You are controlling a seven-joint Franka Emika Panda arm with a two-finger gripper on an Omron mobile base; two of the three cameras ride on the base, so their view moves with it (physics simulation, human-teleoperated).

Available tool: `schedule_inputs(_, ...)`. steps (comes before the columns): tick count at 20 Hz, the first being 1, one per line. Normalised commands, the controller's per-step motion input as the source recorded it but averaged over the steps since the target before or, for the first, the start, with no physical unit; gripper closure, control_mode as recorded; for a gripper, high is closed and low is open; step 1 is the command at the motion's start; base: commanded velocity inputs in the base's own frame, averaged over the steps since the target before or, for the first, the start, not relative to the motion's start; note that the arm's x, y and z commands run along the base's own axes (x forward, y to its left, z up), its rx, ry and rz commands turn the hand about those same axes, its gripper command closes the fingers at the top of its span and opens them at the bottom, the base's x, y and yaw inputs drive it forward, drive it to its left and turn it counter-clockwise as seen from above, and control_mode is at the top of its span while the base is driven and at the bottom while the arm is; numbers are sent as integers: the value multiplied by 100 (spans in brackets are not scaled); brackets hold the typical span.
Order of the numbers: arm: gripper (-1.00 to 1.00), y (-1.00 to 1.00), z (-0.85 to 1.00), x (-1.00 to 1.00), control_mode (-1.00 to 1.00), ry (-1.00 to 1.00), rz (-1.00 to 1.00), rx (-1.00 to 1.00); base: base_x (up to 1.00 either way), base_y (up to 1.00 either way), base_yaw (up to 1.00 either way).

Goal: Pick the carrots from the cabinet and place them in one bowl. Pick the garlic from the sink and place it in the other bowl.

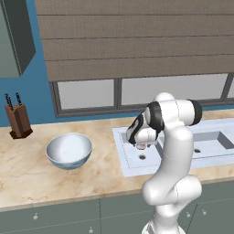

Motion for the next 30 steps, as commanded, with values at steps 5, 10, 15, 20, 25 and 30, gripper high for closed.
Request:
schedule_inputs(5,-100,0,-6,0,-100,6,0,0,0,0,0)
schedule_inputs(10,-100,0,0,0,-100,0,0,0,0,0,0)
schedule_inputs(15,-100,0,0,0,-100,0,0,0,0,0,0)
schedule_inputs(20,100,0,0,0,-100,0,0,0,0,0,0)
schedule_inputs(25,100,0,0,0,-100,0,0,0,0,0,0)
schedule_inputs(30,100,3,1,-14,-100,-1,0,0,0,0,0)
